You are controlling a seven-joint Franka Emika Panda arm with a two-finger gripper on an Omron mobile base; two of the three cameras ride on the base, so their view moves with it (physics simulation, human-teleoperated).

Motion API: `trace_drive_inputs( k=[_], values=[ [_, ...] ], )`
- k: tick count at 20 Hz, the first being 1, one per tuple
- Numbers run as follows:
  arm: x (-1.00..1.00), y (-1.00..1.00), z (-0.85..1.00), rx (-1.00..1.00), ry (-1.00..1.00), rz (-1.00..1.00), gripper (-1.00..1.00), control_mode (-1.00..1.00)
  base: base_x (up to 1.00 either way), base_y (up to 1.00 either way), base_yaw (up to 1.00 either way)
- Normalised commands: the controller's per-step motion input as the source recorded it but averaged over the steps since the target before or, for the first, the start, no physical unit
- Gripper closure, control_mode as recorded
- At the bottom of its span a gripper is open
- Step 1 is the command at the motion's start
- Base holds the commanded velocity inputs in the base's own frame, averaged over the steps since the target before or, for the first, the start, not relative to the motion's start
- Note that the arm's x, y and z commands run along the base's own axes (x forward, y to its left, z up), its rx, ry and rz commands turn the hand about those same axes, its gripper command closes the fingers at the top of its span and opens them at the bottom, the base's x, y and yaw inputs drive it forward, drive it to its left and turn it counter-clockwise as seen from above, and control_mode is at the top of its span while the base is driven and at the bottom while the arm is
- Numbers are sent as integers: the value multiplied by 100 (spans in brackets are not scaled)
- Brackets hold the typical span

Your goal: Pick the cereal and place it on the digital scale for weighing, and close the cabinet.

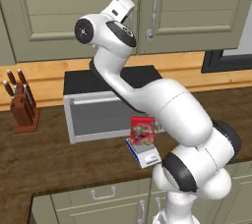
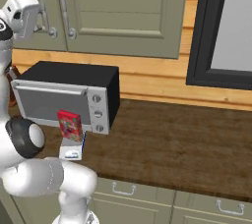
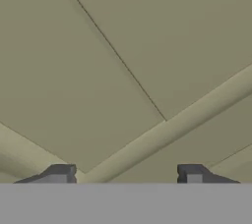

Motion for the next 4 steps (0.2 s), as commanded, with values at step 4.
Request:
trace_drive_inputs(
  k=[4],
  values=[
    [99, -42, -100, 1, -29, 17, -100, -100, 0, 0, 0]
  ],
)
